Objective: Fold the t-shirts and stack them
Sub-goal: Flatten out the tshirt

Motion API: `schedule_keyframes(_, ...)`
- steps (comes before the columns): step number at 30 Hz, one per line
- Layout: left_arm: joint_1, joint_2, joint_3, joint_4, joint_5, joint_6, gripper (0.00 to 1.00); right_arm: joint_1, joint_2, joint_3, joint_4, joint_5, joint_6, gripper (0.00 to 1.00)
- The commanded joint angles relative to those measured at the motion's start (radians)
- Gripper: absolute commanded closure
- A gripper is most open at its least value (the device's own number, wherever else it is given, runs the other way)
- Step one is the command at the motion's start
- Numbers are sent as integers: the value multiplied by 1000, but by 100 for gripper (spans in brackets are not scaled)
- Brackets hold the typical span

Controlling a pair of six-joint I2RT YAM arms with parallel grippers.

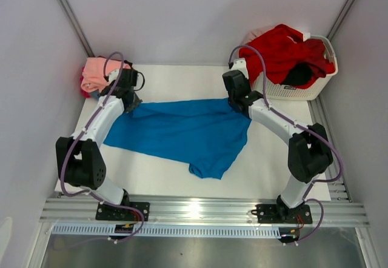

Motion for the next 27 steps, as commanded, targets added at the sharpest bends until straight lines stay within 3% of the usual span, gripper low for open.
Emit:
schedule_keyframes(1, 20, -88, -23, 59, 21, 20, 99, 13, -108, -34, 30, 16, 37, 100)
schedule_keyframes(8, 26, -221, -67, 57, 116, 38, 99, 13, -255, -46, -68, 77, 55, 100)
schedule_keyframes(16, 23, -768, -109, 117, 218, 174, 100, 7, -693, -15, -149, 82, -28, 100)
schedule_keyframes(23, 23, -915, 157, -131, 202, 240, 99, 12, -942, 207, -348, 71, -112, 100)
schedule_keyframes(27, 11, -965, 236, -160, 260, 247, 99, 42, -1011, 316, -364, 84, -153, 100)
